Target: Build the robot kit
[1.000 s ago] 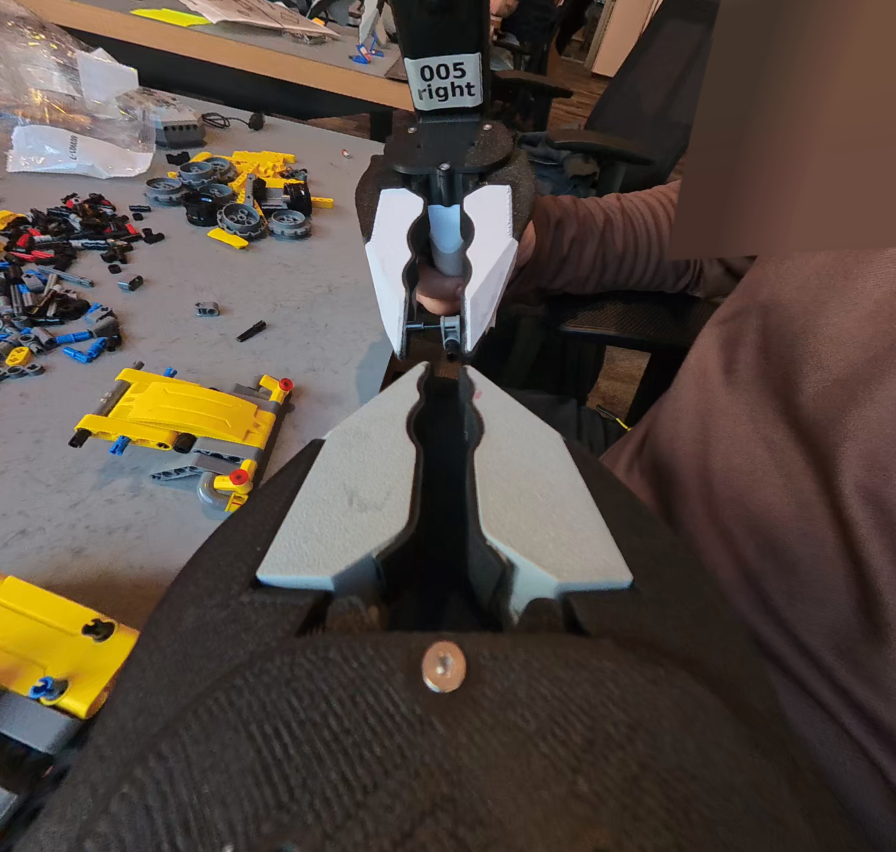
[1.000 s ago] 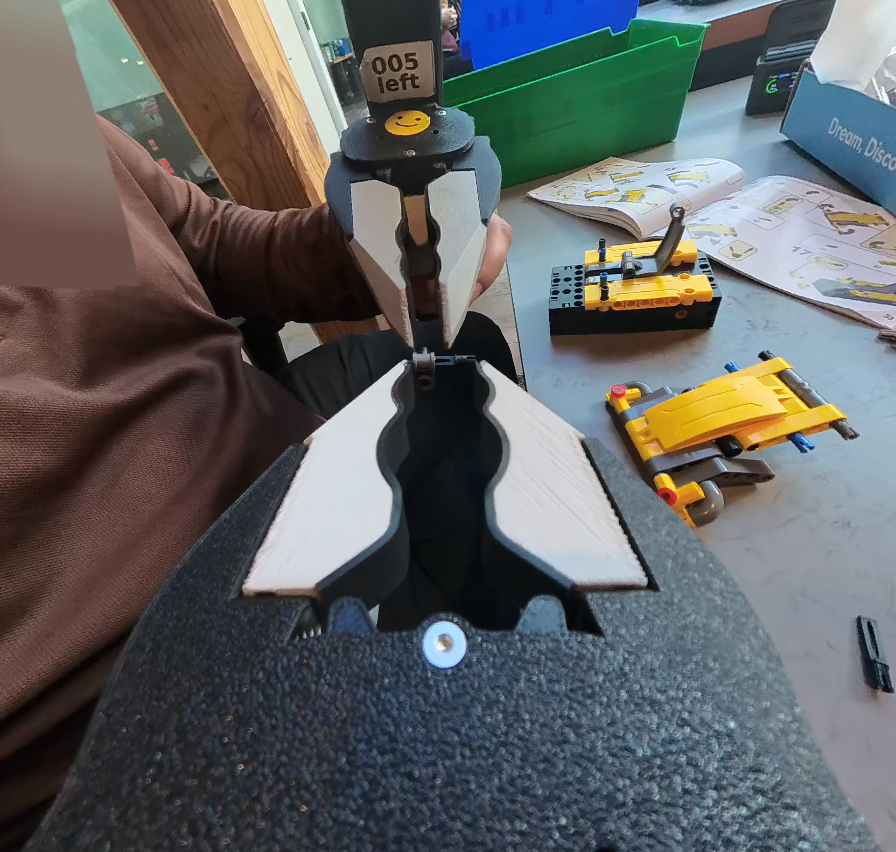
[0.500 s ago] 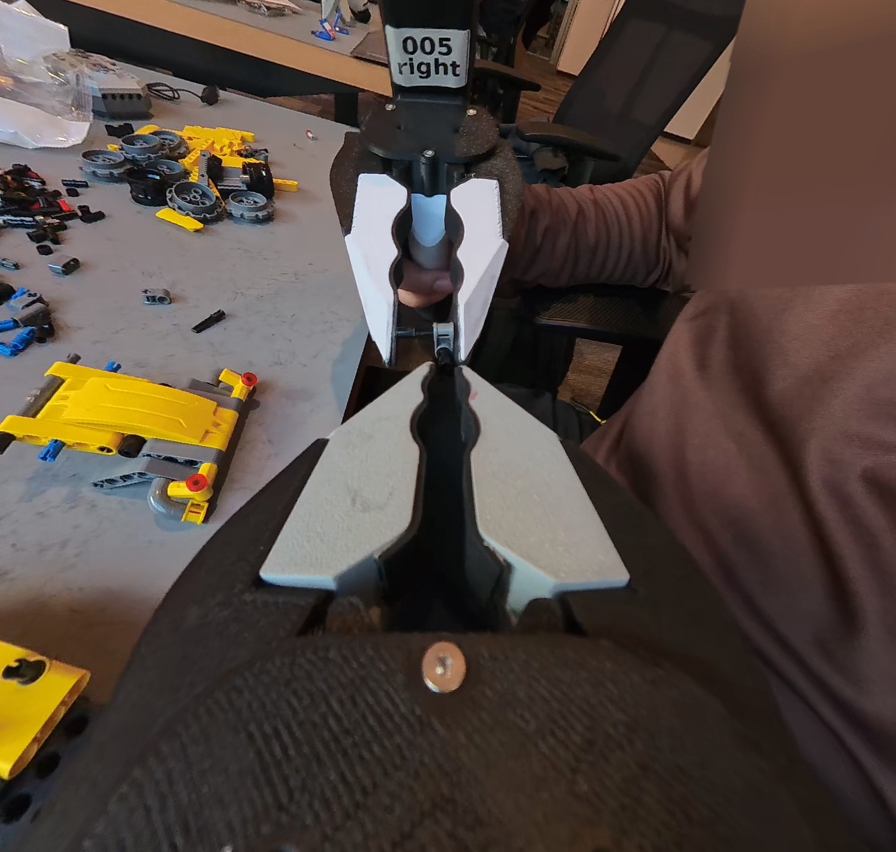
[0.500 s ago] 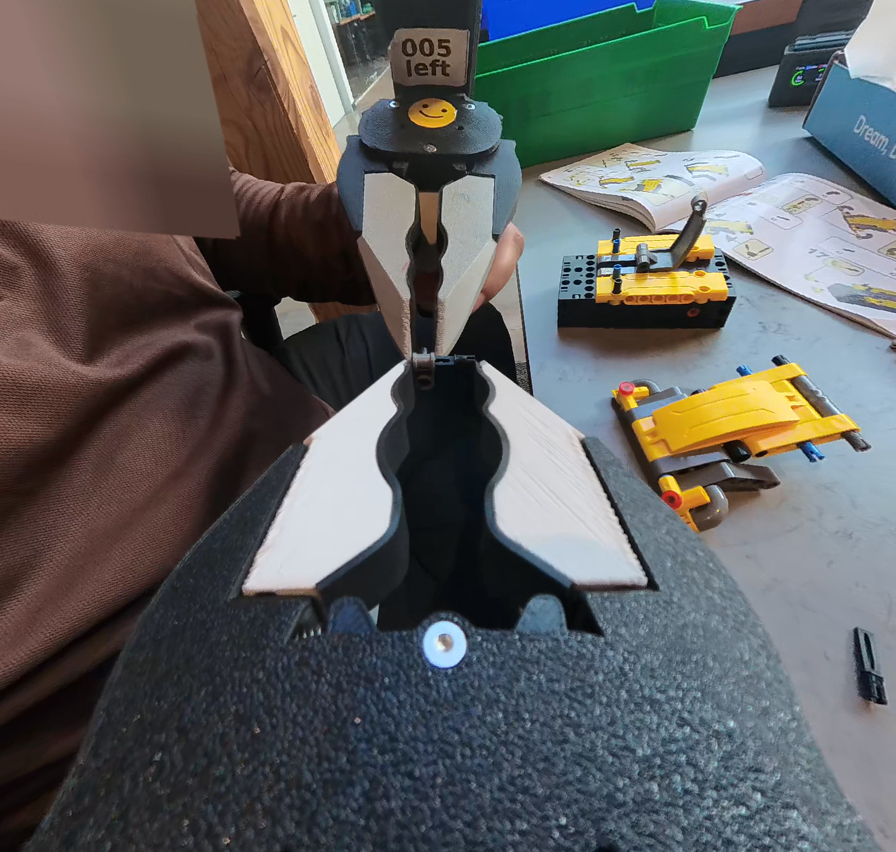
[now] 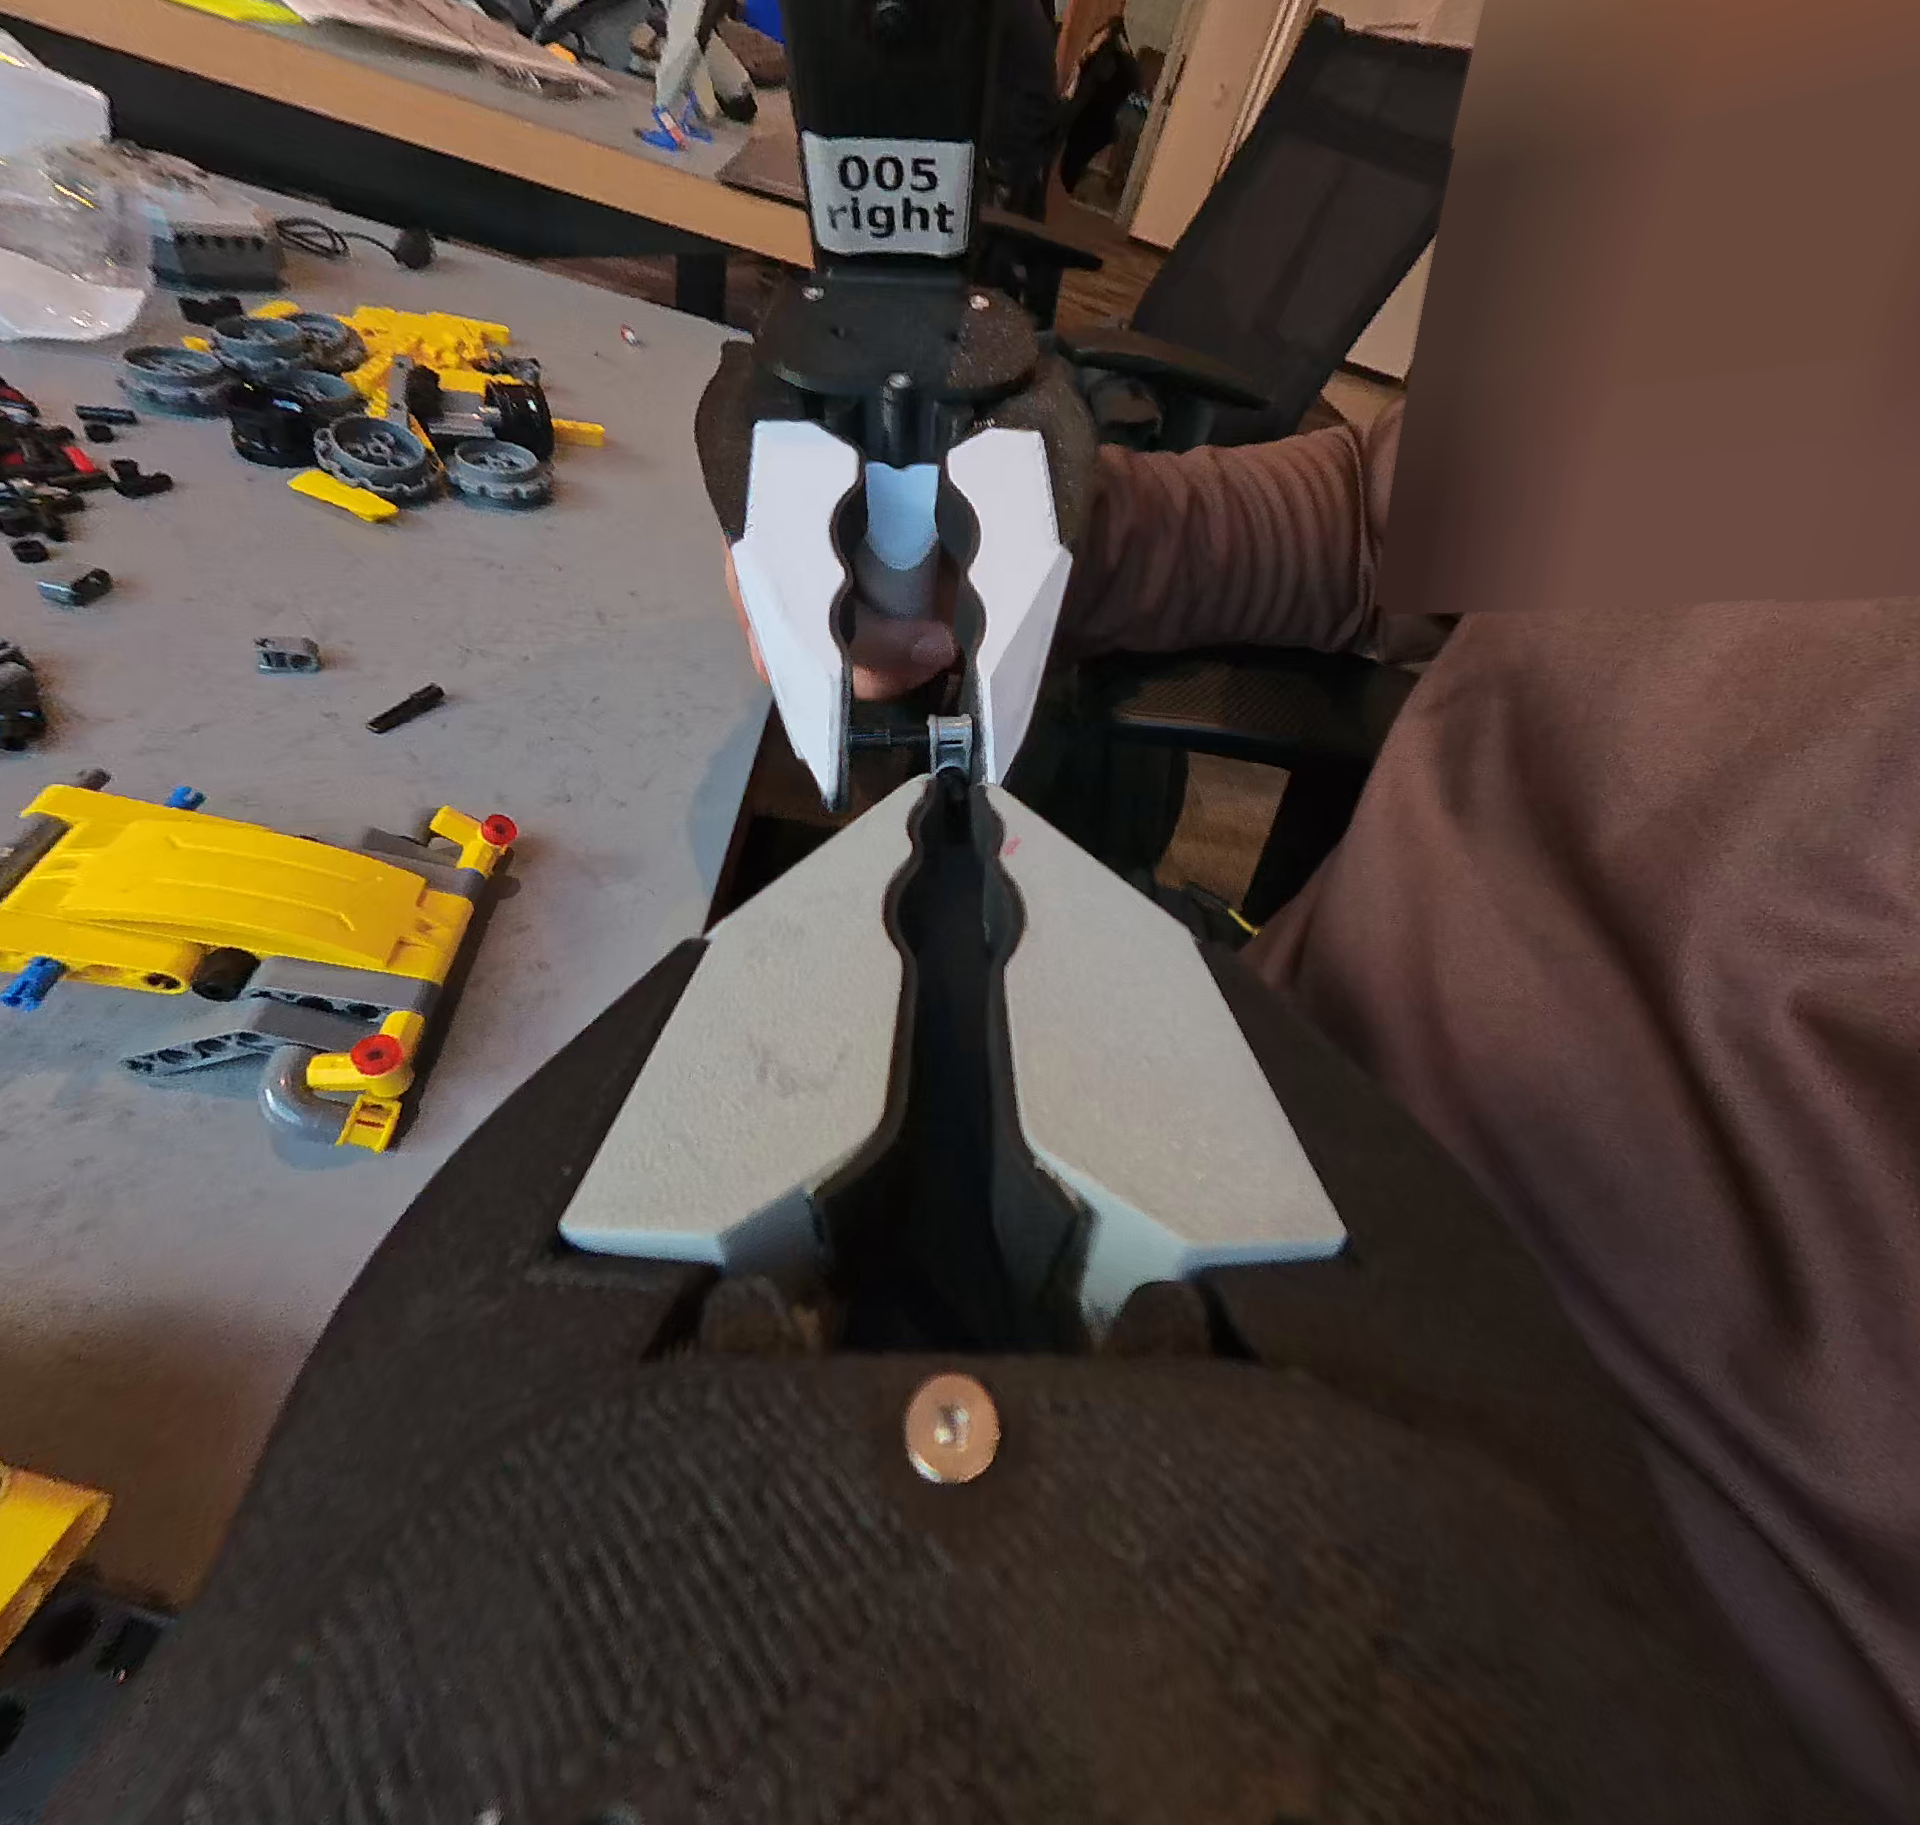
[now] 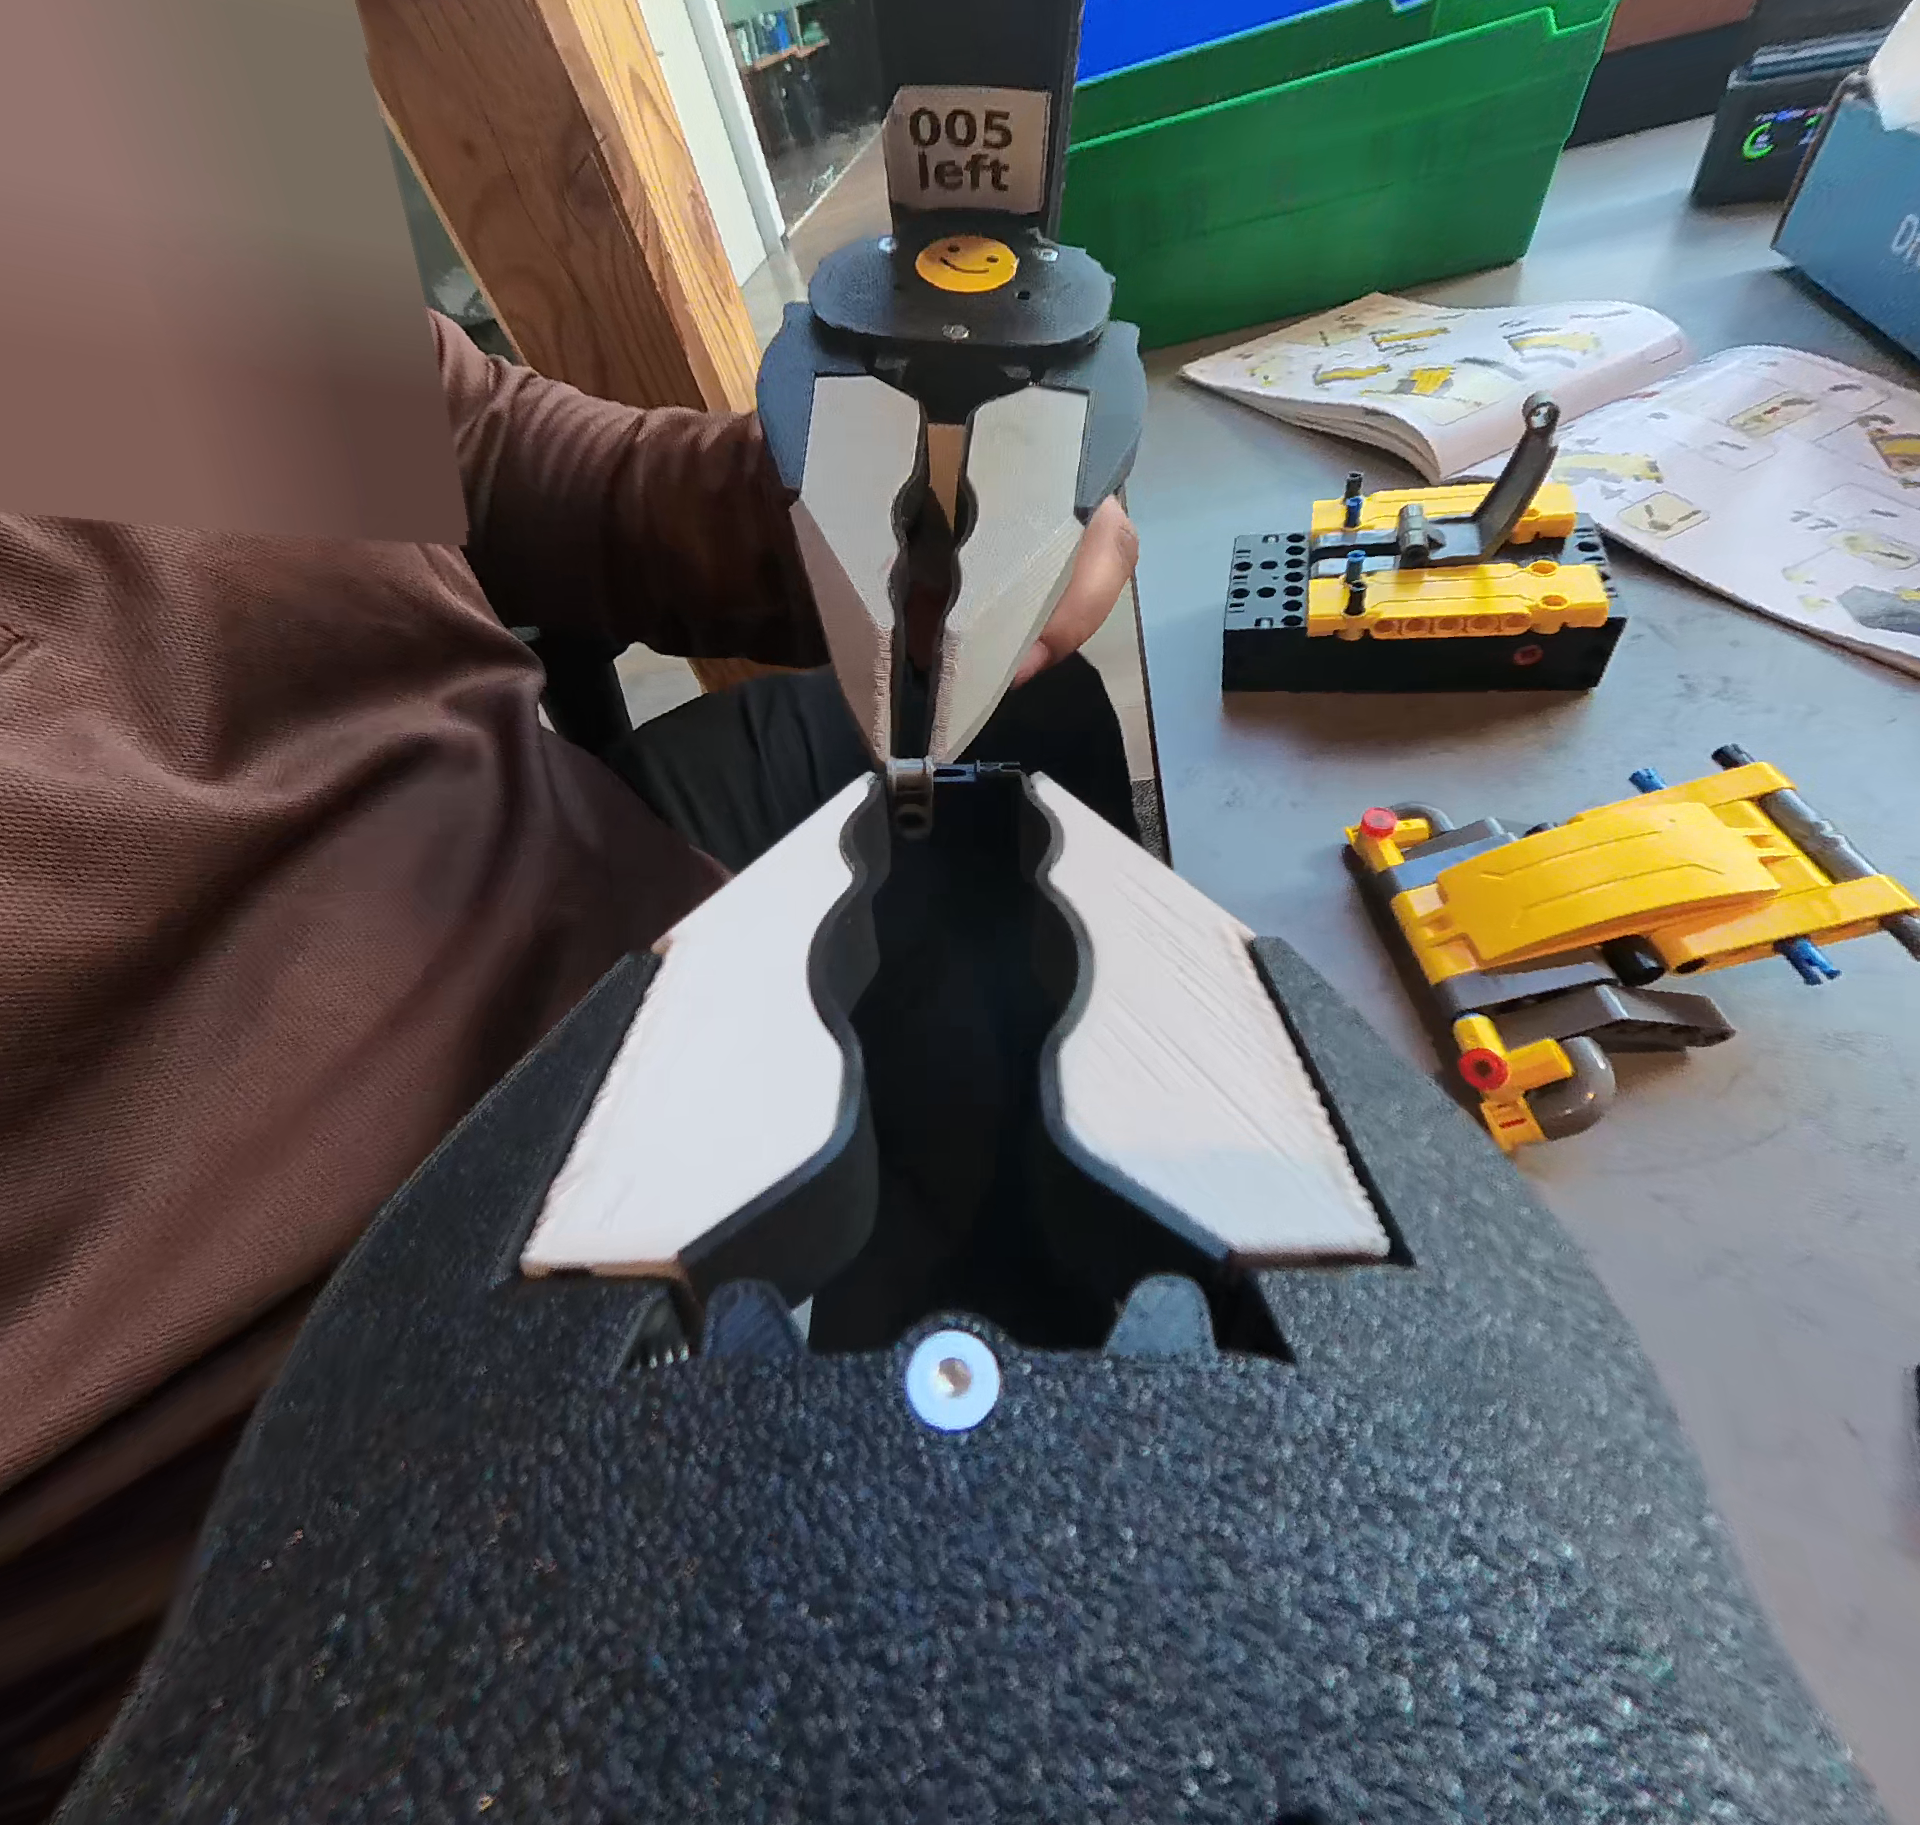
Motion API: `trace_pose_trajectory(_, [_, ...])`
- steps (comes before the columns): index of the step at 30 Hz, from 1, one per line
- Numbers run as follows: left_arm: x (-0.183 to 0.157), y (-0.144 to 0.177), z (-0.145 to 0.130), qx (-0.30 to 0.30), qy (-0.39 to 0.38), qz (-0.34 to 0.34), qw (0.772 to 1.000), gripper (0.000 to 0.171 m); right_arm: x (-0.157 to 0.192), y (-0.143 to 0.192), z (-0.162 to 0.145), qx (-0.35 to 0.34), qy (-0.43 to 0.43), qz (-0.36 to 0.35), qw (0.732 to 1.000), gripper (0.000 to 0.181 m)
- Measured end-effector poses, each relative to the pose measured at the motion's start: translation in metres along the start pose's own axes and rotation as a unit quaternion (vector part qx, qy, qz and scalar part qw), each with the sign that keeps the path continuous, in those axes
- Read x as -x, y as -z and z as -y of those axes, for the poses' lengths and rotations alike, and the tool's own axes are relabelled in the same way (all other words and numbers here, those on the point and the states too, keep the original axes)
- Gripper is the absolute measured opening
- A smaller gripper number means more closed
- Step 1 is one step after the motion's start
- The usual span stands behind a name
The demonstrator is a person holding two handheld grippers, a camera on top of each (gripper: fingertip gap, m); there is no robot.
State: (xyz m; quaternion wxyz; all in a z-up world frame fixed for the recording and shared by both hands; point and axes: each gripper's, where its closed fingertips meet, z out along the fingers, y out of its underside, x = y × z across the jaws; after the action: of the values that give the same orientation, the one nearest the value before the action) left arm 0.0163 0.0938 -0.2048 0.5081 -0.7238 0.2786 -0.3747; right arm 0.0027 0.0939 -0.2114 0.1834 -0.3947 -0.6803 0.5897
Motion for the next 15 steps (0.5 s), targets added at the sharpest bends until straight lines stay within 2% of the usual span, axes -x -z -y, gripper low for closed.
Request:
trace_pose_trajectory(7, [0.011,0.012,0.021,-0.101,0.035,0.018,0.994,0.001,-0.005,0.011,0.022,-0.077,-0.017,0.0,0.997,0.017])
trace_pose_trajectory(10, [0.01,0.013,0.025,-0.121,0.051,0.008,0.991,0.001,-0.01,0.012,0.023,-0.08,-0.006,-0.019,0.997,0.016])
trace_pose_trajectory(13, [0.01,0.012,0.025,-0.128,0.068,-0.002,0.989,0.001,-0.014,0.014,0.026,-0.087,-0.015,-0.023,0.996,0.028])
trace_pose_trajectory(15, [0.011,0.011,0.024,-0.128,0.07,-0.002,0.989,0.001,-0.013,0.015,0.027,-0.095,-0.022,-0.015,0.995,0.029])
